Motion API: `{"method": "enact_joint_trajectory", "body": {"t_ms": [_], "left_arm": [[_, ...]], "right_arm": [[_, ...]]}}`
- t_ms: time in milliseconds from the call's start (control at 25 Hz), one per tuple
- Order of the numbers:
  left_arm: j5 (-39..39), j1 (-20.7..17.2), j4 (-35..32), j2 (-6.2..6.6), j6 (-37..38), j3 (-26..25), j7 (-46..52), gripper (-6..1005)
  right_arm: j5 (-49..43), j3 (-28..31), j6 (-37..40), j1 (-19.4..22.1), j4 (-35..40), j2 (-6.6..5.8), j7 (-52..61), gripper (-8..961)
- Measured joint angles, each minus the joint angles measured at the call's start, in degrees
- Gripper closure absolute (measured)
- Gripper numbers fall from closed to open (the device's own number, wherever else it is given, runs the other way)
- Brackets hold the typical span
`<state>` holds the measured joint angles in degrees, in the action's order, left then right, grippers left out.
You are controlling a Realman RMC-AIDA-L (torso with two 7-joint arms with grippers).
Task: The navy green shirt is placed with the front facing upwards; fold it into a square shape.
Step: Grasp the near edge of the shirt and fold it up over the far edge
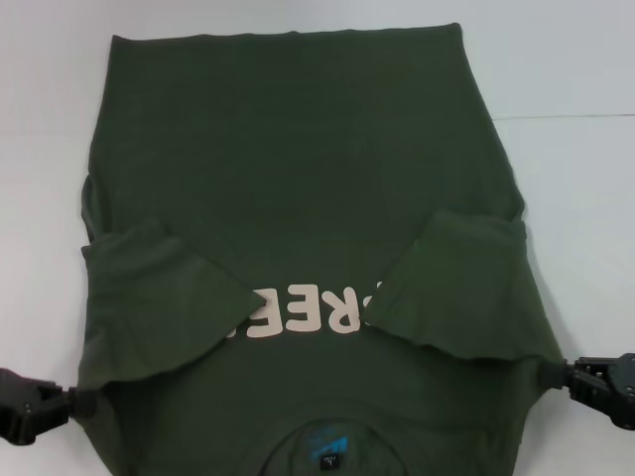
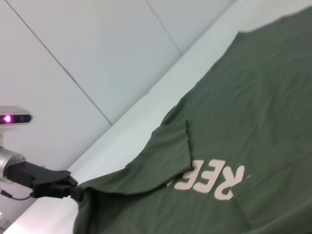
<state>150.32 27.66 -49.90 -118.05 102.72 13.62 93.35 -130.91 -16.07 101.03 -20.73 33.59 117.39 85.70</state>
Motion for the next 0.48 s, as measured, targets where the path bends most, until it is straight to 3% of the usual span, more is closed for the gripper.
{"method": "enact_joint_trajectory", "body": {"t_ms": [480], "left_arm": [[-1.63, -1.87, 2.73, 0.38, 1.88, -5.32, -19.0, 985]], "right_arm": [[0.41, 5.87, 3.95, 5.83, -1.08, 0.67, -15.87, 909]]}}
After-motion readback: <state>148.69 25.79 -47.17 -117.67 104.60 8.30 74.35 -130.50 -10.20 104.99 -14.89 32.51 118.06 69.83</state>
